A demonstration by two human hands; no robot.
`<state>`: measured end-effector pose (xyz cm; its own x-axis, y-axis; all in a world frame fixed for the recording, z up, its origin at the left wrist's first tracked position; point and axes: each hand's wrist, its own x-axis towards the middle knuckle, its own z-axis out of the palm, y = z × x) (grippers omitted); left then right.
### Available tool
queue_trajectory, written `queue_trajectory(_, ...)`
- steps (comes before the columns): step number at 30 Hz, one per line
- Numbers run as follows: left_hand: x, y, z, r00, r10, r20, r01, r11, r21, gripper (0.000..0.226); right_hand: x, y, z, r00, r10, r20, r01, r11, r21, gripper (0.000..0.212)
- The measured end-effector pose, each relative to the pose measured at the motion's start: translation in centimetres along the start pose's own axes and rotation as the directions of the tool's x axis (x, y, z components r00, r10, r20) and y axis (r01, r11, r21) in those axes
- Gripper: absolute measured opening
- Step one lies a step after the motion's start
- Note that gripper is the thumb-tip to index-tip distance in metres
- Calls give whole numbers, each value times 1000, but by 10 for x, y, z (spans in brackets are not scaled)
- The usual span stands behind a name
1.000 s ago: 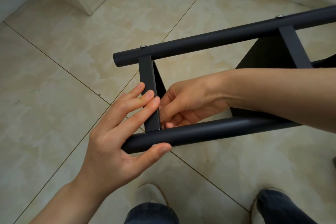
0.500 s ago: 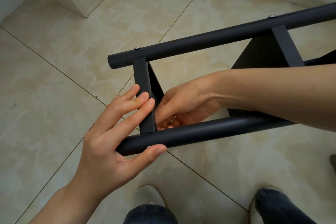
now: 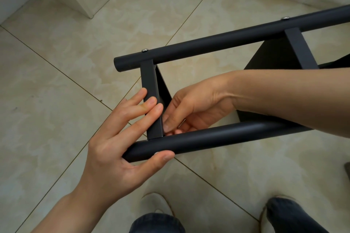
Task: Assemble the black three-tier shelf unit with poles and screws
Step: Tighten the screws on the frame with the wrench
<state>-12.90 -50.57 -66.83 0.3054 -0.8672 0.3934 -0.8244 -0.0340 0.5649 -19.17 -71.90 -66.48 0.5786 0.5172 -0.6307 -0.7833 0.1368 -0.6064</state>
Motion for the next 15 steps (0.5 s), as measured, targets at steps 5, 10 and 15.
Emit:
queue_trajectory(5, -1, 1, 0, 1000, 0, -6, 0, 1000, -1, 59, 8, 3, 3, 998, 50, -47, -50, 999, -4, 19)
queue_trajectory(10, 0, 1, 1, 1000, 0, -14, 0, 1000, 1, 60, 11, 4, 6, 999, 12, -36, -12, 1000, -3, 20)
queue_trajectory(15, 1, 0, 0, 1000, -4, -9, 4, 1000, -6, 61, 1, 1, -1, 1000, -16, 9, 16, 1000, -15, 12)
